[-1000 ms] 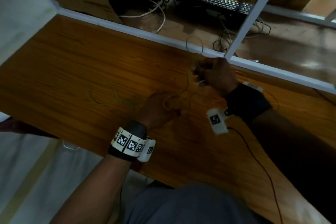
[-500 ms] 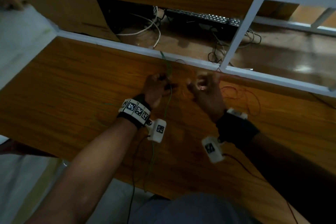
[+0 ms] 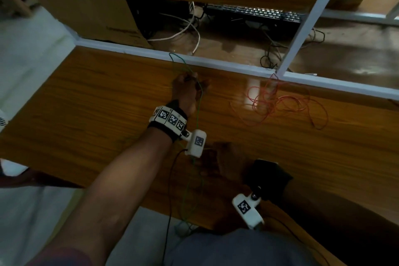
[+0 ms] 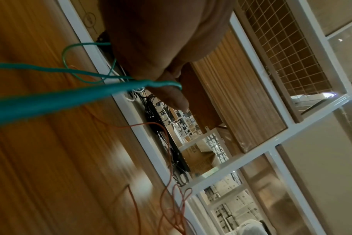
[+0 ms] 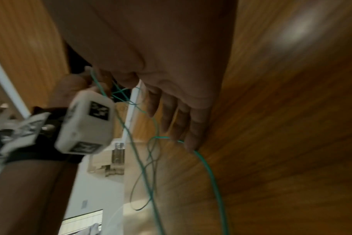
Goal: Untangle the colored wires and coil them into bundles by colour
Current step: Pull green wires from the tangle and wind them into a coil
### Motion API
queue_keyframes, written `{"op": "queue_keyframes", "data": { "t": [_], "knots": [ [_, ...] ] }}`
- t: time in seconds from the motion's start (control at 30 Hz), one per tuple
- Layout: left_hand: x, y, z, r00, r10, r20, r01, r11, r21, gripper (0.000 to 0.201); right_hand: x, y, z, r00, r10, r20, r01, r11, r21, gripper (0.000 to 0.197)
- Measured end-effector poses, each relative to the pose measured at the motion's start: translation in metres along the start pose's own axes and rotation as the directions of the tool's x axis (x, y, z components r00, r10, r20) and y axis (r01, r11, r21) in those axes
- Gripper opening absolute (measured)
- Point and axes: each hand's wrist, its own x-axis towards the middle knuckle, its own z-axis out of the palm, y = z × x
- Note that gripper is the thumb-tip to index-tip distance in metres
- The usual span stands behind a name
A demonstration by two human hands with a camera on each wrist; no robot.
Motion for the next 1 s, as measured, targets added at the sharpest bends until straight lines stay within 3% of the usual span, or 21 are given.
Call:
{"op": "queue_keyframes", "data": {
  "t": [0.1,0.13,0.17,0.23,0.27,0.3,0.4,0.7,0.8,0.87,0.93,1.0],
  "knots": [
    [0.008,0.003,-0.01,0.999,-0.018,-0.032,0.019,0.998,0.052,0.008,0.003,-0.008,0.005,1.0,0.005,0.011,-0.003,0.98,-0.2,0.034],
    [0.011,0.004,-0.014,0.999,-0.021,-0.044,0.024,0.997,0.071,0.009,0.004,-0.011,0.009,1.0,-0.024,0.014,0.027,0.932,-0.361,0.032],
    [0.012,0.005,-0.017,0.998,-0.024,-0.051,0.028,0.996,0.087,0.01,0.005,-0.014,0.014,0.998,-0.062,0.002,0.051,0.8,-0.598,0.038],
    [0.013,0.004,-0.024,0.999,-0.024,-0.047,0.029,0.993,0.116,0.01,0.011,-0.012,0.023,0.983,-0.172,-0.062,-0.004,0.315,-0.949,0.059],
    [0.015,0.003,-0.028,0.999,-0.021,-0.041,0.026,0.992,0.125,0.011,0.015,-0.01,0.026,0.971,-0.222,-0.092,-0.057,0.162,-0.985,0.057],
    [0.016,0.003,-0.032,0.999,-0.018,-0.035,0.022,0.991,0.133,0.013,0.02,-0.008,0.027,0.957,-0.269,-0.103,-0.08,0.097,-0.992,0.049],
    [0.019,0.005,-0.043,1.0,-0.009,-0.026,0.013,0.987,0.159,0.014,0.03,-0.007,0.021,0.945,-0.293,-0.143,-0.126,0.076,-0.989,0.03],
    [0.015,0.007,-0.076,0.999,-0.028,-0.036,0.038,0.951,0.305,0.014,0.02,-0.042,-0.006,0.925,-0.339,-0.173,-0.243,-0.177,-0.954,0.039],
    [0.01,0.005,-0.081,0.999,0.024,-0.025,-0.009,0.876,0.482,0.019,0.019,-0.063,-0.011,0.918,-0.347,-0.192,-0.223,-0.054,-0.973,0.029],
    [0.006,0.003,-0.083,0.988,0.15,-0.047,-0.086,0.765,0.638,0.035,0.01,-0.09,-0.016,0.87,-0.459,-0.182,-0.161,0.085,-0.983,0.021],
    [0.001,0.002,-0.084,0.938,0.327,-0.117,-0.15,0.685,0.713,0.06,-0.003,-0.122,-0.017,0.791,-0.583,-0.187,-0.089,0.193,-0.977,0.017],
    [-0.004,0.006,-0.085,0.846,0.454,-0.278,-0.185,0.74,0.647,0.066,-0.013,-0.152,-0.017,0.729,-0.665,-0.163,-0.055,0.181,-0.982,0.012]
  ]
}}
